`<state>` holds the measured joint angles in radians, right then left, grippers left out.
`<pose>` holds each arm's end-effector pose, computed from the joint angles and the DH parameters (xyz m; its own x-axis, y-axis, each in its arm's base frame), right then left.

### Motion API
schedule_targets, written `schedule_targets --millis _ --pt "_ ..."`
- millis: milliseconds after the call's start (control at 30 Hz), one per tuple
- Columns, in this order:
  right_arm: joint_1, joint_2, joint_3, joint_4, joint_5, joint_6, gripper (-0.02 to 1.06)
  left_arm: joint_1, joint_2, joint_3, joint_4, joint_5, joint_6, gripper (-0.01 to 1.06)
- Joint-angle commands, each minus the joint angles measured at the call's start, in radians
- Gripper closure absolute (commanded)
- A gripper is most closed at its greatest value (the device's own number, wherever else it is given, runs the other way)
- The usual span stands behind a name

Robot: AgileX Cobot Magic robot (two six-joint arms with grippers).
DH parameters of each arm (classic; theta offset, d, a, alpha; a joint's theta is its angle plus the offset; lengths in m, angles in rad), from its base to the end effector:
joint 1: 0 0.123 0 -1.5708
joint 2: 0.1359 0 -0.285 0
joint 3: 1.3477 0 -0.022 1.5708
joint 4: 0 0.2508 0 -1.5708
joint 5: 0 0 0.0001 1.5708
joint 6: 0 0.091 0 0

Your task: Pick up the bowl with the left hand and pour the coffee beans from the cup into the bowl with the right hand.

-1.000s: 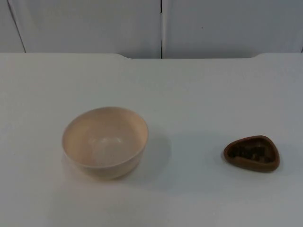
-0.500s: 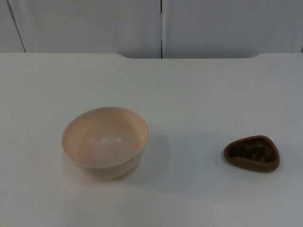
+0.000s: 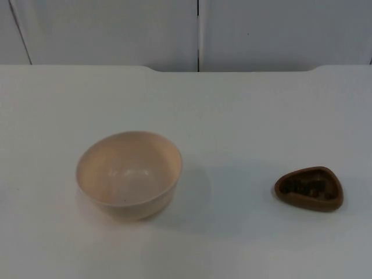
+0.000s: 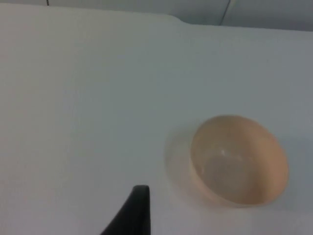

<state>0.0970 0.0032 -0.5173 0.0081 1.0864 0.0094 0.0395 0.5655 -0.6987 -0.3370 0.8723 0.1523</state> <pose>-0.0075 -0.0001 0.2800 -0.4654 -0.0321 -0.8845 -0.0970 0.9952 0.0150 0.0945 -0.0193 0.3317 -0.5934 -0.0905 -0.7998 0.1265 0.9708 -0.2037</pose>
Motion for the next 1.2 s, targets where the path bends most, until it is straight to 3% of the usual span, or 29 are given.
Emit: schedule_targets --millis 0,633,1167 --pt "-0.006 -0.003 0.002 -0.001 -0.009 -0.002 -0.01 0.0 0.037 -0.007 -0.056 -0.034 0.04 0.0" --pt "-0.006 -0.003 0.002 -0.001 -0.009 -0.002 -0.01 0.0 0.436 -0.007 -0.432 -0.078 0.427 0.0" --pt "-0.006 -0.003 0.002 -0.001 -0.009 -0.002 -0.01 -0.018 0.702 -0.093 -0.457 -0.092 0.448 0.0"
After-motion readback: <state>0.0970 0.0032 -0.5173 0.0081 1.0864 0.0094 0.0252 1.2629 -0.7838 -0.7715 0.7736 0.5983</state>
